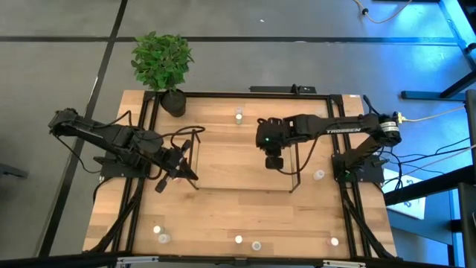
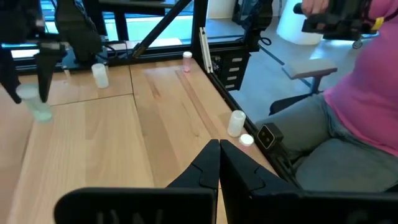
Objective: Pick and place medicine bottles onto shelf by color
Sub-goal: Put the top right blue pill bottle on the shelf
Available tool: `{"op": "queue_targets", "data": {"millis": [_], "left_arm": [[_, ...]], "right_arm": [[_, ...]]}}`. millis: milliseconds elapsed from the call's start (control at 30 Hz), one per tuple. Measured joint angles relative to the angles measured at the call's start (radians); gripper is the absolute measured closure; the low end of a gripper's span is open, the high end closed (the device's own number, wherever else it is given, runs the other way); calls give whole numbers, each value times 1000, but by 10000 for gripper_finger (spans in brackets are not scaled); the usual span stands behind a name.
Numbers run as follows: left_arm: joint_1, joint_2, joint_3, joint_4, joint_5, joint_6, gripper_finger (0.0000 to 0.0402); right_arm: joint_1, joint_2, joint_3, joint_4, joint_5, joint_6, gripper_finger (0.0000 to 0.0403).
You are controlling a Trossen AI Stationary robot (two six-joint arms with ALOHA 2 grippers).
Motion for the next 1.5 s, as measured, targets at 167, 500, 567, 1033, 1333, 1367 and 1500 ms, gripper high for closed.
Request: {"op": "queue_targets", "data": {"millis": [167, 500, 567, 1033, 1333, 1367, 1500], "left_arm": [[0, 0, 0, 0, 0, 1, 401], [0, 0, 0, 0, -102, 3, 401], [0, 0, 0, 0, -125, 2, 401], [0, 0, 0, -4, -141, 3, 401], [63, 53, 1, -5, -227, 3, 401], [67, 61, 1, -7, -227, 3, 401], [72, 87, 1, -6, -227, 3, 401]], "right_arm": [[-16, -2, -23, -2, 7, 14, 279], [-20, -2, -23, 5, 8, -18, 279], [-21, -2, -23, 15, 5, -20, 279], [-25, -42, -106, 140, -45, -63, 279], [-71, -80, -107, 184, -185, -122, 279], [-73, -80, -107, 184, -183, -122, 279], [-78, -78, -108, 166, -176, -122, 279]]}}
